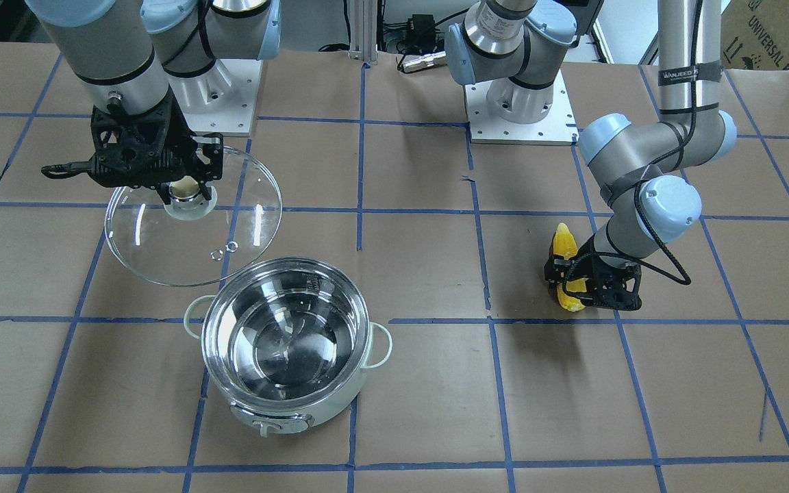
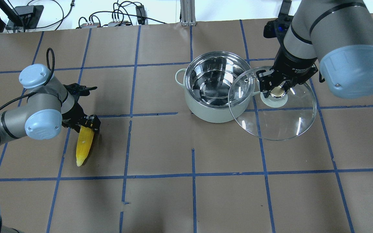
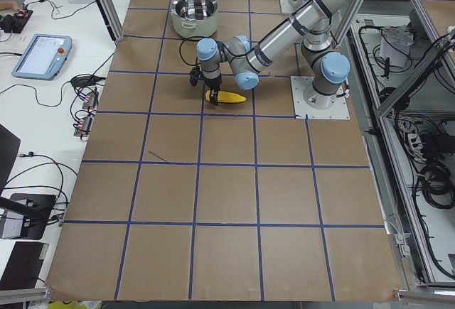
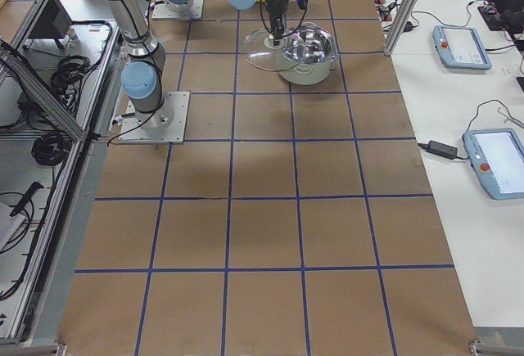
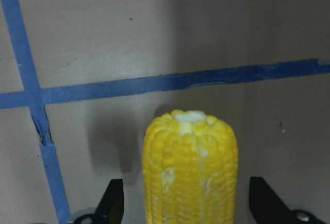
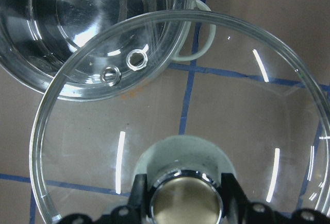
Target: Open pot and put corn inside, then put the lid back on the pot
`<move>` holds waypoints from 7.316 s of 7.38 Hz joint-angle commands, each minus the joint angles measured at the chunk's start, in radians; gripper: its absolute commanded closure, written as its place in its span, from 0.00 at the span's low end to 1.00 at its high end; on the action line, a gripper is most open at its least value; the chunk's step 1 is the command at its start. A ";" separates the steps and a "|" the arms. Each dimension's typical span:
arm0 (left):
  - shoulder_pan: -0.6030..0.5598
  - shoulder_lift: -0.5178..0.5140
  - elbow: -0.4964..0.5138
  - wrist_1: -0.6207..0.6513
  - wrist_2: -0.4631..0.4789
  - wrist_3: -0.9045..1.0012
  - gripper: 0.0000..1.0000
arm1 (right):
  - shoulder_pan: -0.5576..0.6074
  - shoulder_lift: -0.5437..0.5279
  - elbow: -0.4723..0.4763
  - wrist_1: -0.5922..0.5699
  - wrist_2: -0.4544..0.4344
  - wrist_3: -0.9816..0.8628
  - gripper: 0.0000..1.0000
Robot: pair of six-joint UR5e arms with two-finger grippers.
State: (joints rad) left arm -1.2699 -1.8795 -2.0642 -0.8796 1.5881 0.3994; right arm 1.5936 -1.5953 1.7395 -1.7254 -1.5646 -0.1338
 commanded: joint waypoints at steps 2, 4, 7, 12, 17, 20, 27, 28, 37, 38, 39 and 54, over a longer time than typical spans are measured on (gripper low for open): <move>-0.054 0.034 0.047 -0.050 -0.007 -0.115 0.89 | -0.003 0.000 0.000 0.001 0.000 -0.001 0.58; -0.173 0.030 0.221 -0.218 -0.010 -0.268 0.89 | -0.003 0.000 0.000 0.001 0.000 -0.003 0.58; -0.331 -0.013 0.502 -0.399 -0.091 -0.417 0.89 | -0.001 0.000 0.000 0.001 0.000 -0.003 0.58; -0.620 -0.294 0.954 -0.457 -0.102 -0.643 0.87 | 0.000 0.000 0.000 0.001 0.000 -0.001 0.58; -0.692 -0.427 1.055 -0.452 -0.088 -0.648 0.67 | 0.000 0.002 -0.001 0.001 -0.002 -0.001 0.58; -0.700 -0.454 1.053 -0.450 -0.082 -0.676 0.00 | 0.000 0.002 0.000 0.001 -0.002 -0.001 0.58; -0.466 -0.171 0.855 -0.503 -0.076 -0.501 0.00 | 0.015 -0.002 -0.030 -0.002 0.001 0.019 0.58; -0.403 -0.093 0.778 -0.516 -0.022 -0.455 0.00 | 0.019 0.027 -0.047 -0.003 0.006 0.019 0.58; -0.293 0.278 0.510 -0.621 0.043 -0.312 0.00 | 0.166 0.469 -0.408 -0.036 0.020 0.063 0.59; -0.284 0.278 0.547 -0.636 0.036 -0.310 0.00 | 0.166 0.471 -0.402 -0.036 0.021 0.062 0.59; -0.276 0.270 0.590 -0.698 0.036 -0.307 0.00 | 0.166 0.471 -0.396 -0.037 0.023 0.062 0.59; -0.275 0.258 0.575 -0.702 0.027 -0.310 0.00 | 0.192 0.466 -0.387 -0.039 0.009 0.074 0.59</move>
State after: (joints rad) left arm -1.5436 -1.6204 -1.4894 -1.5816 1.6140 0.0896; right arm 1.7859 -1.1290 1.3518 -1.7671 -1.5554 -0.0614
